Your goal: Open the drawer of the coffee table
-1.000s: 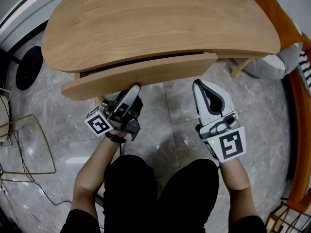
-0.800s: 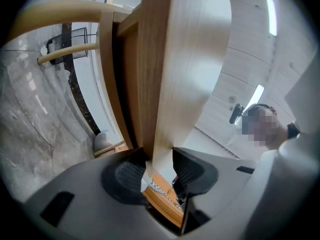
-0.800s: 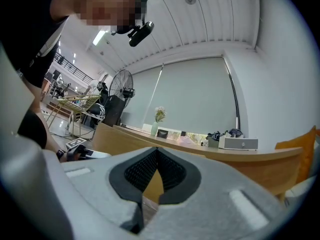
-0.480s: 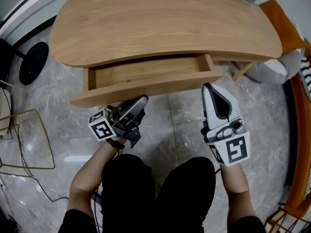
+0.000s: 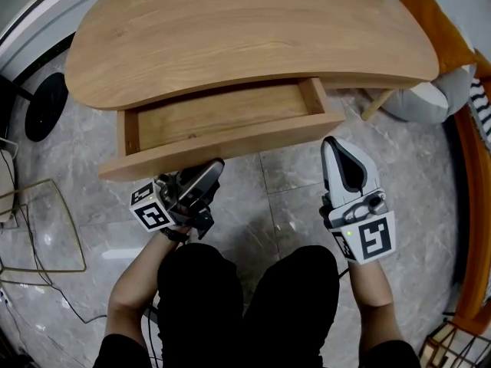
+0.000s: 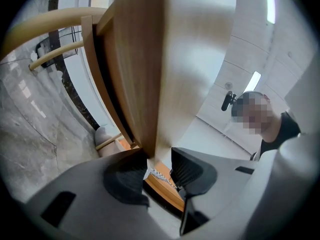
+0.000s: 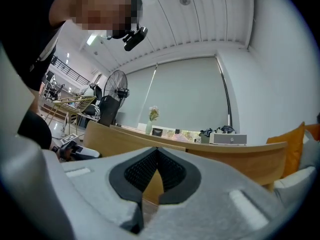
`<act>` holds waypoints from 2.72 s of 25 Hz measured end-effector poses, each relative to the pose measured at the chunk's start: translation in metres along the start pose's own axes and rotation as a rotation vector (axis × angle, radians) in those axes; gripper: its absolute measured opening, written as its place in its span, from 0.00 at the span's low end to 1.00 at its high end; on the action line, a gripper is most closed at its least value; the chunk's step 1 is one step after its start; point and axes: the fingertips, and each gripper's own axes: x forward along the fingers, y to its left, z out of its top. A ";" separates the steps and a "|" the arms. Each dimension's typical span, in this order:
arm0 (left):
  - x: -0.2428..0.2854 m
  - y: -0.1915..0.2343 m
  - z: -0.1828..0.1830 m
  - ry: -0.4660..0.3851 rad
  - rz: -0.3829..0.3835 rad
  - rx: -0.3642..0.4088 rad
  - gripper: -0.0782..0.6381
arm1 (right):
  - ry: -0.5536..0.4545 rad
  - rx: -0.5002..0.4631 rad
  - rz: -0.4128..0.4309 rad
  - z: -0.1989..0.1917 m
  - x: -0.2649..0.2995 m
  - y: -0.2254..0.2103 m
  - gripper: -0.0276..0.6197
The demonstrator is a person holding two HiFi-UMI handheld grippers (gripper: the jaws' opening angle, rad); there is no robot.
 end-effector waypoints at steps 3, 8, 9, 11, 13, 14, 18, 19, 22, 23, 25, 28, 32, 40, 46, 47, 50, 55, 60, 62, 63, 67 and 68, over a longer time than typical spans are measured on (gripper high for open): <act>-0.002 -0.008 -0.006 0.022 -0.008 0.027 0.29 | 0.002 0.018 -0.020 -0.003 -0.006 -0.003 0.05; -0.007 -0.014 -0.017 0.032 -0.020 0.019 0.28 | 0.008 0.034 -0.045 -0.005 -0.016 -0.008 0.05; -0.008 -0.015 -0.018 0.032 -0.020 0.017 0.28 | 0.010 0.036 -0.048 -0.005 -0.018 -0.009 0.05; -0.009 -0.016 -0.020 0.033 -0.021 0.013 0.28 | 0.012 0.036 -0.054 -0.006 -0.022 -0.010 0.05; -0.010 -0.015 -0.021 0.034 -0.020 0.010 0.28 | 0.013 0.037 -0.062 -0.007 -0.025 -0.012 0.05; -0.011 -0.014 -0.023 0.034 -0.020 0.006 0.28 | 0.013 0.038 -0.068 -0.007 -0.026 -0.013 0.05; -0.013 -0.012 -0.024 0.038 -0.023 0.001 0.29 | 0.011 0.047 -0.088 -0.010 -0.026 -0.016 0.05; -0.014 -0.012 -0.024 0.038 -0.027 0.003 0.29 | 0.010 0.050 -0.092 -0.010 -0.025 -0.016 0.05; -0.014 -0.013 -0.025 0.039 -0.035 -0.005 0.29 | 0.010 0.056 -0.107 -0.010 -0.026 -0.015 0.05; -0.015 -0.013 -0.025 0.041 -0.035 -0.013 0.29 | 0.015 0.057 -0.112 -0.011 -0.027 -0.014 0.05; -0.016 -0.011 -0.026 0.043 -0.029 -0.034 0.30 | 0.028 0.060 -0.120 -0.013 -0.028 -0.013 0.05; -0.017 -0.010 -0.028 0.050 -0.015 -0.073 0.30 | 0.054 0.074 -0.133 -0.015 -0.029 -0.012 0.05; -0.024 -0.001 -0.040 0.065 0.034 -0.212 0.35 | 0.102 0.111 -0.159 -0.018 -0.025 -0.014 0.05; -0.040 -0.013 -0.049 0.165 0.241 -0.262 0.38 | 0.304 0.179 -0.243 -0.024 -0.043 -0.016 0.05; -0.043 -0.052 -0.032 0.210 0.344 -0.290 0.39 | 0.396 0.202 -0.211 0.020 -0.051 0.000 0.05; -0.045 -0.059 -0.028 0.210 0.365 -0.295 0.39 | 0.406 0.211 -0.212 0.028 -0.052 0.002 0.05; -0.050 -0.080 -0.020 0.238 0.410 -0.303 0.37 | 0.433 0.220 -0.199 0.051 -0.053 0.009 0.05; -0.058 -0.110 0.006 0.283 0.475 -0.272 0.21 | 0.457 0.221 -0.189 0.090 -0.041 0.011 0.05; -0.061 -0.133 0.048 0.284 0.566 -0.228 0.15 | 0.442 0.217 -0.182 0.152 -0.018 0.010 0.05; -0.060 -0.142 0.062 0.309 0.608 -0.206 0.14 | 0.437 0.250 -0.181 0.178 -0.011 0.012 0.05; -0.059 -0.145 0.069 0.317 0.626 -0.196 0.14 | 0.435 0.271 -0.180 0.189 -0.008 0.013 0.05; -0.050 -0.160 0.097 0.324 0.655 -0.174 0.13 | 0.443 0.316 -0.192 0.226 -0.004 0.017 0.05; -0.047 -0.164 0.103 0.329 0.655 -0.168 0.13 | 0.448 0.322 -0.196 0.233 -0.005 0.017 0.05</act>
